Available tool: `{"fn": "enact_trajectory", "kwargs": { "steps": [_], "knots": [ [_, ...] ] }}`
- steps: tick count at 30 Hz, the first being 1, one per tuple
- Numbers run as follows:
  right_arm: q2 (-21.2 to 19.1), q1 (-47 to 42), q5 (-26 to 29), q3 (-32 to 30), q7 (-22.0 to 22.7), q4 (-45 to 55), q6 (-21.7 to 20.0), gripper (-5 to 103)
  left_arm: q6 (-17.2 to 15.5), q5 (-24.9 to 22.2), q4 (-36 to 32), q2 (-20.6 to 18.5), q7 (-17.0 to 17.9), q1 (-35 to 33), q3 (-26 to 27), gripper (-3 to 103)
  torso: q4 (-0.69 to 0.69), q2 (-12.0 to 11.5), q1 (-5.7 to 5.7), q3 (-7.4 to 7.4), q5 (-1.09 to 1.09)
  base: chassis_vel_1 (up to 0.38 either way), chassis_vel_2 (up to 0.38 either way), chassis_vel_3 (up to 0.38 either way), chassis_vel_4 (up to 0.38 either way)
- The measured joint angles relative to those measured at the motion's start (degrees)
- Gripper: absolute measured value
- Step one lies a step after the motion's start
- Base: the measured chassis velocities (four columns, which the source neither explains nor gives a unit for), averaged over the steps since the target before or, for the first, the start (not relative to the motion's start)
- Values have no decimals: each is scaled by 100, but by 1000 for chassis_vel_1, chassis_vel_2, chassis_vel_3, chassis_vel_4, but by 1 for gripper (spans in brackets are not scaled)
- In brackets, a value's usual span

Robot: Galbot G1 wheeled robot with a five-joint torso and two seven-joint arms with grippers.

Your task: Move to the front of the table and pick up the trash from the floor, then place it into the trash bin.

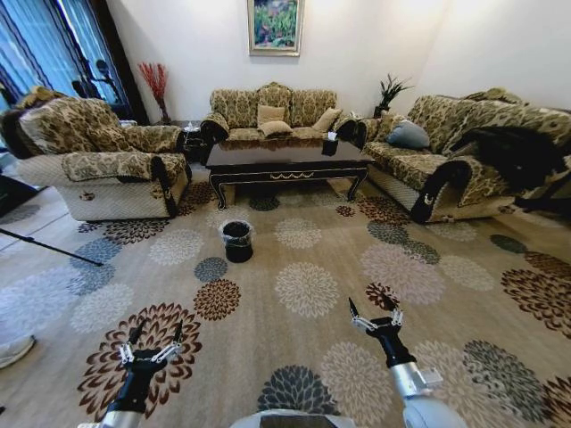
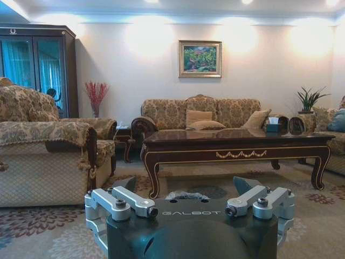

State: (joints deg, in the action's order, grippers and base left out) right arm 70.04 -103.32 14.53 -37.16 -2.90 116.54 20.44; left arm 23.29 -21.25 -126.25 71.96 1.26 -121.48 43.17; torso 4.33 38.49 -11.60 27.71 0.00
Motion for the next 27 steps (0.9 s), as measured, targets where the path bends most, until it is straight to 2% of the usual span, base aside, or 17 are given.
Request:
{"fn": "enact_trajectory", "kwargs": {
  "steps": [27],
  "knots": [
    [0, 0, 0, 0, 0, 0, 0, 100, 0, 0, 0, 0, 0, 0, 0, 100, 0, 688, -294, 393, 0, 0, 0, 0, 0]
  ]
}}
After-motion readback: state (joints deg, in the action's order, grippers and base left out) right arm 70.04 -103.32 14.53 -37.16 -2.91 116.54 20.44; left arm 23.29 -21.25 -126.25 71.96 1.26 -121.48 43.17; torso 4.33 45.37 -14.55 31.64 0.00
